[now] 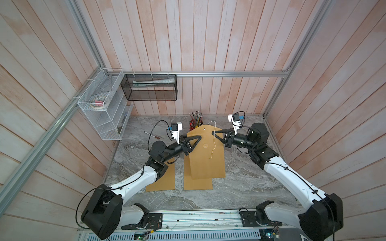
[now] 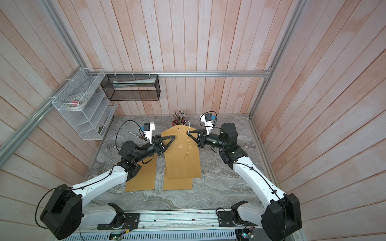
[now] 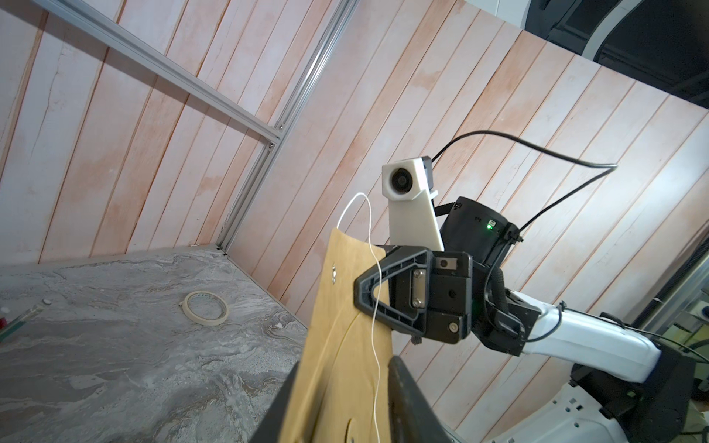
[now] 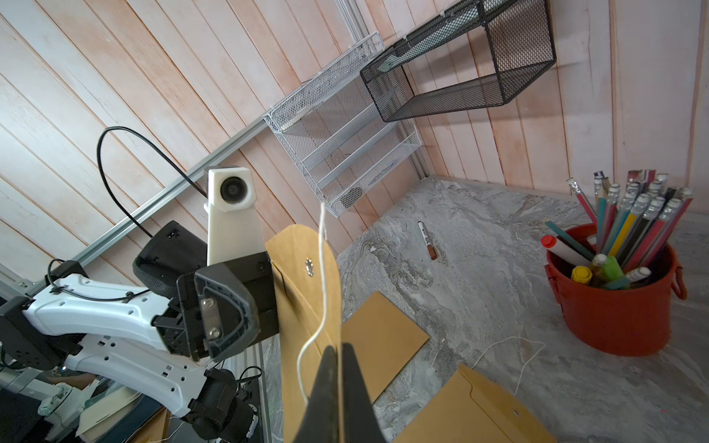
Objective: Open the file bag
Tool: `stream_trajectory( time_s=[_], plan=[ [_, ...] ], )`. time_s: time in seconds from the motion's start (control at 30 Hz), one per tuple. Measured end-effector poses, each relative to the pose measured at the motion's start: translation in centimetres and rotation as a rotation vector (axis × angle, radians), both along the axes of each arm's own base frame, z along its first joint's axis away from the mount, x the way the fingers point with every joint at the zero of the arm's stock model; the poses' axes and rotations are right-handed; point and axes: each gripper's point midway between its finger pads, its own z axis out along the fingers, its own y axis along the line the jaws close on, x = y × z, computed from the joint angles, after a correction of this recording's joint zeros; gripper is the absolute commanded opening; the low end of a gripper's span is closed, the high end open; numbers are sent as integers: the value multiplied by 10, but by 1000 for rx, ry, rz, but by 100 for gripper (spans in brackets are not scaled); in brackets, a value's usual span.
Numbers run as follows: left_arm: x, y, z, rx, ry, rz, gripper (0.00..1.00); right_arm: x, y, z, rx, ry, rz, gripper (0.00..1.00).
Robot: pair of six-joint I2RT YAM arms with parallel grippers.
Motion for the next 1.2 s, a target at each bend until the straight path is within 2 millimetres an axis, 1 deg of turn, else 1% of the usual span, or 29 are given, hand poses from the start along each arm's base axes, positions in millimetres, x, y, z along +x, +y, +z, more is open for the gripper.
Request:
stream_trajectory(
  time_s=[0.07,0.1,0.23,0.3,0.63,0.7,0.8,0.93,1.03,1.2],
  plan=[
    [3,1,2,-2,-3,5,36,0,0,-4,-6,8,2,0],
    [4,1,3,-1,-3,7,34,-1,0,-6,-8,14,3,0],
    [8,2,2,4,-4,16,10,-2,0,-11,-16,23,4,0],
    [10,2,1,8,-1,19,1,-3,-1,-9,-16,16,7,0],
    [13,3,-1,9,9,26,0,-7,-1,-8,-18,8,14,0],
    [14,3,-1,8,9,30,0,-7,-1,-8,-18,7,13,4],
    [15,4,-1,7,12,40,0,-8,-1,-7,-19,4,11,14],
    [20,9,0,3,13,65,0,-12,-3,-6,-20,5,9,22],
    [26,15,1,-1,15,94,0,-16,-4,-8,-20,10,6,24],
    [31,22,0,-7,25,121,0,-20,-7,-15,-25,26,-1,24]
  ],
)
